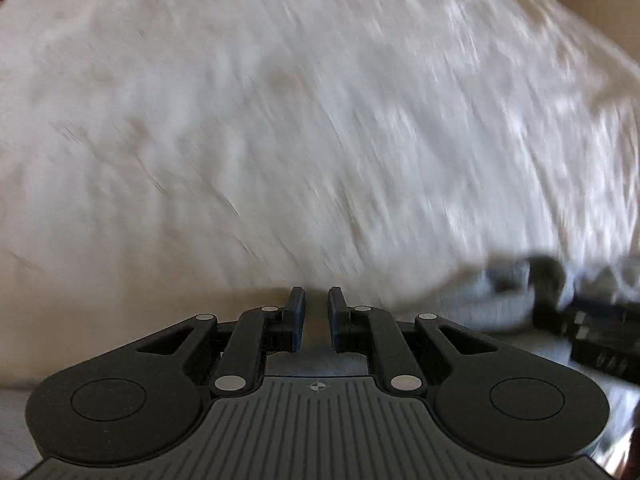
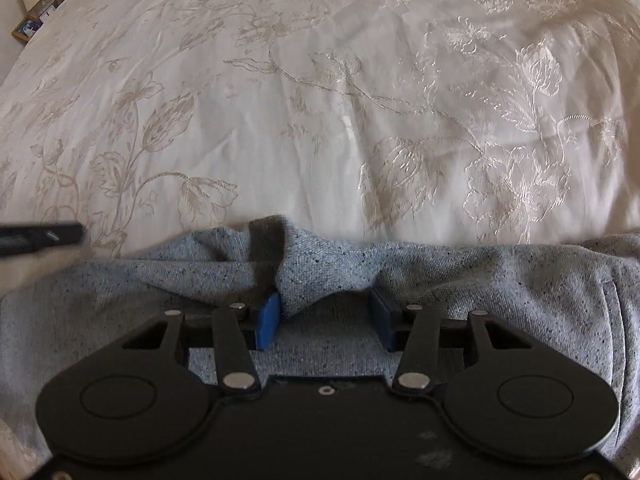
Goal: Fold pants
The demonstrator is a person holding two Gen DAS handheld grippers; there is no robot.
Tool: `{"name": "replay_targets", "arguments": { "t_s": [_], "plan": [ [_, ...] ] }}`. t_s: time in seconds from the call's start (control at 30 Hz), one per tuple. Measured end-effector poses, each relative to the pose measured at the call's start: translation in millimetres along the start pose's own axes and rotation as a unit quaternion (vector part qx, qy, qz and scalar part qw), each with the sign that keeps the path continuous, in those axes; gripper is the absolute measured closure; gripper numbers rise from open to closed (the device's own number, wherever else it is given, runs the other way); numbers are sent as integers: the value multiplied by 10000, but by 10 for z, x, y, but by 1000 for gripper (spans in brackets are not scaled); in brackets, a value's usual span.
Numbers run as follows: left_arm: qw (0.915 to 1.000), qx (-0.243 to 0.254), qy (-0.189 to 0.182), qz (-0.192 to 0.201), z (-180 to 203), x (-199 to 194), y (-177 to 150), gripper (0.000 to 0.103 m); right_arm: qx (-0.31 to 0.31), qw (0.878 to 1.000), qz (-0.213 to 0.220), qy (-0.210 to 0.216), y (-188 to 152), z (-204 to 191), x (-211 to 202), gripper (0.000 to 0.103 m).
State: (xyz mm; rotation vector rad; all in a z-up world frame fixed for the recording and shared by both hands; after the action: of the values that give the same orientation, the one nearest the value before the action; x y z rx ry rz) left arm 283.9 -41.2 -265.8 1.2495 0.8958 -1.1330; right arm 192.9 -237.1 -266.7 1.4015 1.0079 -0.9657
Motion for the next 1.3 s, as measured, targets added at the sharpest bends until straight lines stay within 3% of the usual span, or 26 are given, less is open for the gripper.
{"name": "replay_targets", "arguments": {
  "t_s": [0.27, 0.43, 0.63, 0.8, 0.97, 1.17, 1.23, 1.3],
  "plan": [
    [9952, 896, 256, 306, 125, 5, -350, 90, 1, 9999, 7, 117, 86, 11, -115, 52],
    [9962, 750, 289, 332, 179, 70, -310, 91, -247, 9986, 461, -78, 448, -36, -284, 44],
    [9962, 753, 282, 335, 128, 1, -314, 91, -607, 9976, 313, -140, 779, -202, -37, 43],
    [9967, 686, 241, 361, 135, -5, -308, 91, -754, 9964, -256, -281, 567, -121, 156, 48],
    [9966, 698, 232, 382, 135, -10, -303, 91, -699, 9965, -335, -320, 367, -9, 138, 49],
    [9963, 743, 202, 381, 141, -41, -285, 91, -939, 9939, -330, -480, 338, -46, 234, 60],
    [9965, 708, 192, 391, 134, -51, -282, 90, -1242, 9907, -358, -417, 354, -139, 227, 86],
    [9966, 690, 204, 403, 129, -88, -271, 91, -1541, 9863, -415, -417, 343, -204, 179, 93]
  ]
}}
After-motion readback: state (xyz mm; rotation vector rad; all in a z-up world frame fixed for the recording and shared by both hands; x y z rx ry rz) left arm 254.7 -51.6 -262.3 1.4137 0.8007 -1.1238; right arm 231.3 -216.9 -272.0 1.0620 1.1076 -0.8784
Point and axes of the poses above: each gripper's, at about its wrist camera, not at the fingertips, and x roughly the way its jaws point, z to its right, y to its top, the point moved 9 cm from there along x, roughly the way its jaws point, and after that the axes turned 12 degrees about -x, right-handed, at the moved point
